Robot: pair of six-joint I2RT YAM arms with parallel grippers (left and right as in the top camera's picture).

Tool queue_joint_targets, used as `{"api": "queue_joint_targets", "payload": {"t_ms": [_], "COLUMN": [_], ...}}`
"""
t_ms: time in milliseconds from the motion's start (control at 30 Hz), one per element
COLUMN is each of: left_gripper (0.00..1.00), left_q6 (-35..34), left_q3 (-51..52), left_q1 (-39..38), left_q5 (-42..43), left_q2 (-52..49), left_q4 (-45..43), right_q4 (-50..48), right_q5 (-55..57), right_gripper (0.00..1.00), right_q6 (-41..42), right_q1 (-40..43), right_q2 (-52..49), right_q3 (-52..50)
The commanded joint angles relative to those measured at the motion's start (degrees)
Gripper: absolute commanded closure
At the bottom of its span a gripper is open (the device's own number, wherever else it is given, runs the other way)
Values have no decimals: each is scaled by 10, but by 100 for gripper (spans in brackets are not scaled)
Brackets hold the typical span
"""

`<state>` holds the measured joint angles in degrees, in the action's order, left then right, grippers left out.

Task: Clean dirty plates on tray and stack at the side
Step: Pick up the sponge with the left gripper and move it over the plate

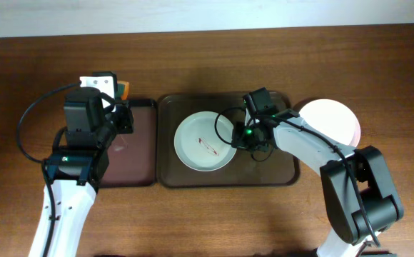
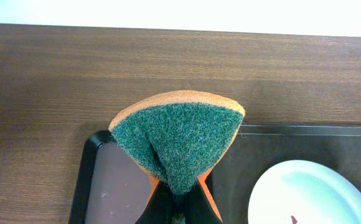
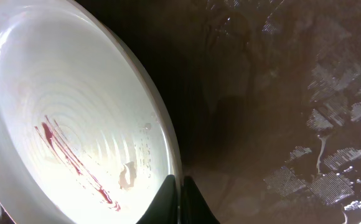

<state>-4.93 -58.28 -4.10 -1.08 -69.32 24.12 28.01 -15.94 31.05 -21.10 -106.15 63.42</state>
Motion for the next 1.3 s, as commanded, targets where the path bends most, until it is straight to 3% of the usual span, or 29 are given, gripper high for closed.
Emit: {"api": "queue_joint_targets", "payload": {"t_ms": [0, 867, 1133, 1267], "left_gripper": [100, 100, 100, 100], "left_q6": [3, 3, 3, 3], "left_q3": [-7, -7, -5, -5], "left_q1": [3, 3, 2, 2], "left_q5": [-2, -2, 0, 7], "left_q2": [17, 12, -196, -212], "left_q4": [-8, 5, 111, 111], "right_q4": [-2, -2, -2, -2], "right_q5": [-1, -1, -1, -1], "right_gripper": [96, 96, 96, 96], "right_q6": [-1, -1, -1, -1], "right_q1": [-3, -3, -3, -3], "right_q2": [-5, -5, -5, -5], "right_q3": [-2, -2, -2, -2]}}
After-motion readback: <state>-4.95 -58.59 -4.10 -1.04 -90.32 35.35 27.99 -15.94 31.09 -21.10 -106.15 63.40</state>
